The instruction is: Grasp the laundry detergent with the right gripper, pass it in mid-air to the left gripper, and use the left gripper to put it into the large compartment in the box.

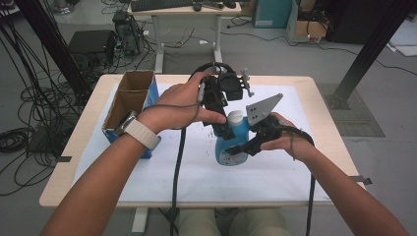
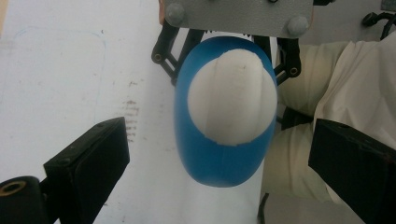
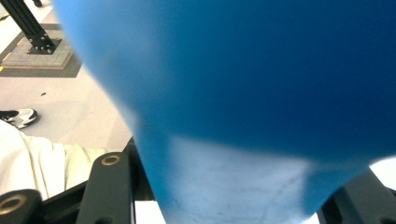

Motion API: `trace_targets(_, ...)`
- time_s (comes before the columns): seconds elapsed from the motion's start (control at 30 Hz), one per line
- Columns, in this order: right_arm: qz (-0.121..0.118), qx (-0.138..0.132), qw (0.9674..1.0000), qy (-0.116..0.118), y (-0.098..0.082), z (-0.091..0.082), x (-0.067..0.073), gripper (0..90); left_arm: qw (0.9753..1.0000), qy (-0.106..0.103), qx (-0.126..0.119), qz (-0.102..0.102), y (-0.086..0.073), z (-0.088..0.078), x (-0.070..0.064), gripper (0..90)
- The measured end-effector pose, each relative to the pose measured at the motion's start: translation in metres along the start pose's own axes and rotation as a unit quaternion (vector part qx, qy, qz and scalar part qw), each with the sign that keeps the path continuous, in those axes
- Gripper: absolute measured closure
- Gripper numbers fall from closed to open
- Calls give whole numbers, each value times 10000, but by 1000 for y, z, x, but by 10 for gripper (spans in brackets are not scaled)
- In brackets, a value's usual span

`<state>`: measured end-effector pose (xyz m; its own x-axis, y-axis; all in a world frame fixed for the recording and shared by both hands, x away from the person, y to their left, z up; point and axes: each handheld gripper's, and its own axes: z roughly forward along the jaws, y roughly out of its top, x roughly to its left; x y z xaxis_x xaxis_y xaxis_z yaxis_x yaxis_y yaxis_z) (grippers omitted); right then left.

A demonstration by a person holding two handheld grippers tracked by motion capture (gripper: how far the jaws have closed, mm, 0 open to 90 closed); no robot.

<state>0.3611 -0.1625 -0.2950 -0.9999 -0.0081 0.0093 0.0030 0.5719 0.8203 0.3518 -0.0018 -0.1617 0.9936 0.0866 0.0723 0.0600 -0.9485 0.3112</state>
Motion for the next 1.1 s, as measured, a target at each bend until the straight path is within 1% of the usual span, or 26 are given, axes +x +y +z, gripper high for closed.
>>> trace_targets(0.43,27,24,10000,8,0,0,0,433,10000,-11,44,16,2,0,1,59)
trace_targets(1.1,44,69,10000,-6,-1,1,0,433,10000,4,21,-13,1,0,1,59)
